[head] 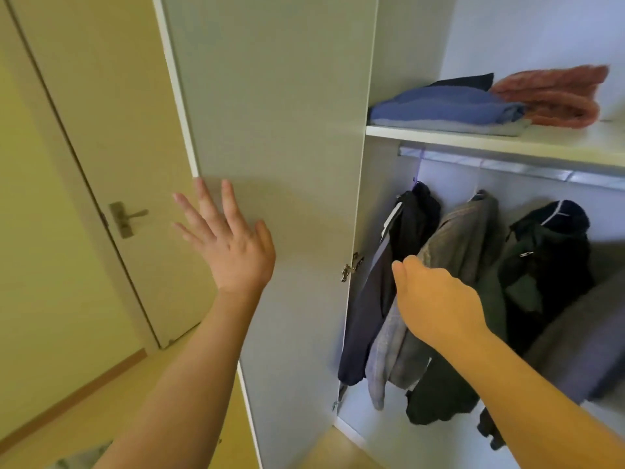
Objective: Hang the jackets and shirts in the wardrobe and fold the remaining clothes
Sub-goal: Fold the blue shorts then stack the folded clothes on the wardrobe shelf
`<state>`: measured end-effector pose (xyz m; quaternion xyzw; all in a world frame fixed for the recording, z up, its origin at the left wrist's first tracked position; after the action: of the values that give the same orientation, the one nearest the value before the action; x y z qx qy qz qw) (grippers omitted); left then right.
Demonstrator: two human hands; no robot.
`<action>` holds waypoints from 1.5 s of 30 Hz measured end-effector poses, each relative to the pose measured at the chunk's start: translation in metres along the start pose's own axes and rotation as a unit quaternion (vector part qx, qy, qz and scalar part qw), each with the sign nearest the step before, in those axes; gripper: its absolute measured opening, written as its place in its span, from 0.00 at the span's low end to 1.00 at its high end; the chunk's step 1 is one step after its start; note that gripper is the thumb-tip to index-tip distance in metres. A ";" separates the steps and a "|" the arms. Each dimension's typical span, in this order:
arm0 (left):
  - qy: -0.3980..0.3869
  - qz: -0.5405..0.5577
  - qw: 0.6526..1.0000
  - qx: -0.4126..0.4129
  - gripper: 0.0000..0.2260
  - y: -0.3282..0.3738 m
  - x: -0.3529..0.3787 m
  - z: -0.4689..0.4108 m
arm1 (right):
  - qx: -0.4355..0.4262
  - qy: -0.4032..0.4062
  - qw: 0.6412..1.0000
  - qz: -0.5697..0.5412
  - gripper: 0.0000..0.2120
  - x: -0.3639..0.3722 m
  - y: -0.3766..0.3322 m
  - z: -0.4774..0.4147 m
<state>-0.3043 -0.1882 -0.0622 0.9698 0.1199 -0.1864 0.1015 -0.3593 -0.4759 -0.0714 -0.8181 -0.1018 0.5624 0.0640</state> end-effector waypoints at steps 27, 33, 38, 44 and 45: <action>-0.034 0.411 0.887 0.210 0.34 0.223 -0.100 0.074 | 0.235 0.123 0.960 -0.090 0.18 -0.091 0.136 0.084; -0.020 0.378 0.881 0.283 0.38 0.332 -0.081 0.094 | 0.296 0.193 0.934 -0.058 0.19 -0.117 0.180 0.102; -0.054 0.372 0.886 0.270 0.39 0.390 -0.062 0.102 | 0.335 0.237 0.909 -0.073 0.18 -0.127 0.204 0.112; -0.061 0.367 0.886 0.276 0.38 0.427 -0.036 0.101 | 0.358 0.242 0.901 -0.037 0.18 -0.126 0.225 0.105; -0.063 0.366 0.886 0.278 0.38 0.431 -0.034 0.100 | 0.358 0.238 0.902 -0.030 0.17 -0.125 0.226 0.101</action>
<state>-0.2523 -0.6289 -0.0741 0.9193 -0.3073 -0.2228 -0.1038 -0.4756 -0.7256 -0.0443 -0.8463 0.1003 0.3468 0.3917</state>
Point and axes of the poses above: each hand's wrist, its own z-axis away from the middle knuckle, its own x-axis out of the palm, y = z × x, the point moved 6 cm from there along -z, towards the middle knuckle, and after that the axes turned 14 degrees about -z, right-handed, at the moved point
